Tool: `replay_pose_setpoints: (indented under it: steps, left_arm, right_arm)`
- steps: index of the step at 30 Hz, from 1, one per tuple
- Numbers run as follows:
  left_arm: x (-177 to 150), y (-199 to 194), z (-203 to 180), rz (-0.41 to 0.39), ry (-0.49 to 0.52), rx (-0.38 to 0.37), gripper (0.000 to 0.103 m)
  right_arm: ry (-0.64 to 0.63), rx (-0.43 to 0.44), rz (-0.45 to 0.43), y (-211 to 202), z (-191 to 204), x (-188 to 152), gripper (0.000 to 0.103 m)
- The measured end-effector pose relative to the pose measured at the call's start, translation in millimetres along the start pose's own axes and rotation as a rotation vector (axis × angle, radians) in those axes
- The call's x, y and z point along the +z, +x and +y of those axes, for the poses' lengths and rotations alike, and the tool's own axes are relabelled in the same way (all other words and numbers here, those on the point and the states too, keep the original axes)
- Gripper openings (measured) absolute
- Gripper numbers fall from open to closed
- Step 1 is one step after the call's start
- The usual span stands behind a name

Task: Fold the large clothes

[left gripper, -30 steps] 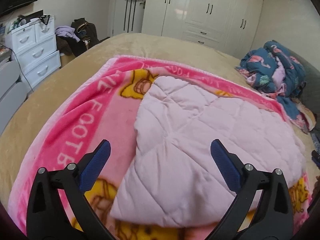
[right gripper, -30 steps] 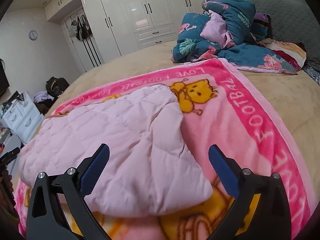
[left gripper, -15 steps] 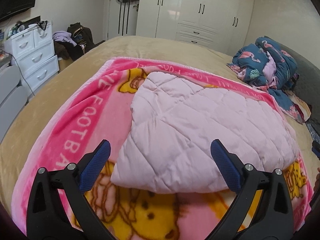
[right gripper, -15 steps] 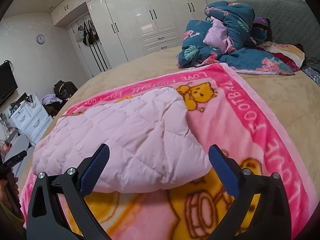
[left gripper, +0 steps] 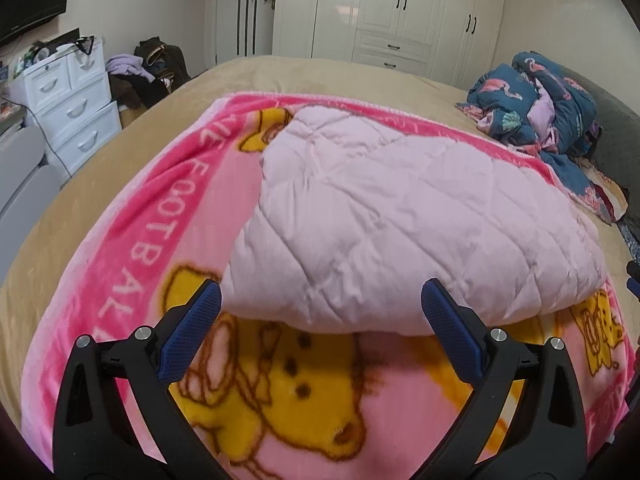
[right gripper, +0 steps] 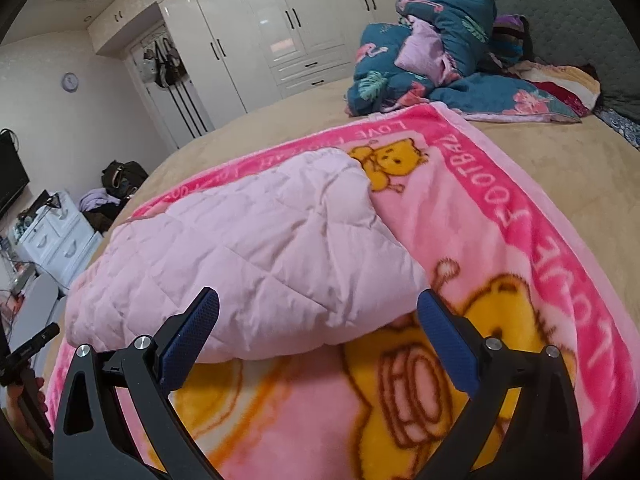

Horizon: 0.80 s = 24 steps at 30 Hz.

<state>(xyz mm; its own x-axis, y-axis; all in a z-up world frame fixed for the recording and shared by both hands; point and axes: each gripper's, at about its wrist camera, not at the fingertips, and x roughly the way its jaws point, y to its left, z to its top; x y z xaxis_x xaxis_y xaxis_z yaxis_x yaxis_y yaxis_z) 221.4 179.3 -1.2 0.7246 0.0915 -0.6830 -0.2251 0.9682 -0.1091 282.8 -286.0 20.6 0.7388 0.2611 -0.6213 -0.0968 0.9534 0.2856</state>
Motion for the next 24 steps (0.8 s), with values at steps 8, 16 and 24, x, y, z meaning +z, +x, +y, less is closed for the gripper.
replay_pose_setpoints:
  steps: [8,16,24]
  left_arm:
    - [-18.7,17.8,1.6,0.092,-0.070,-0.041,0.094]
    - [-28.2,43.2,23.9,0.181,-0.333,-0.188,0.094]
    - [-15.5,71.1,39.6,0.207,-0.555,-0.274,0.094]
  right_arm:
    - [0.083,0.006,0.083,25.1,-7.4,-16.7,0.099]
    - [0.247,0.050,0.150,52.2,-20.5,-22.2,0.099]
    - [0.417,0.087,0.181,80.3,-38.9,-14.9,0.099]
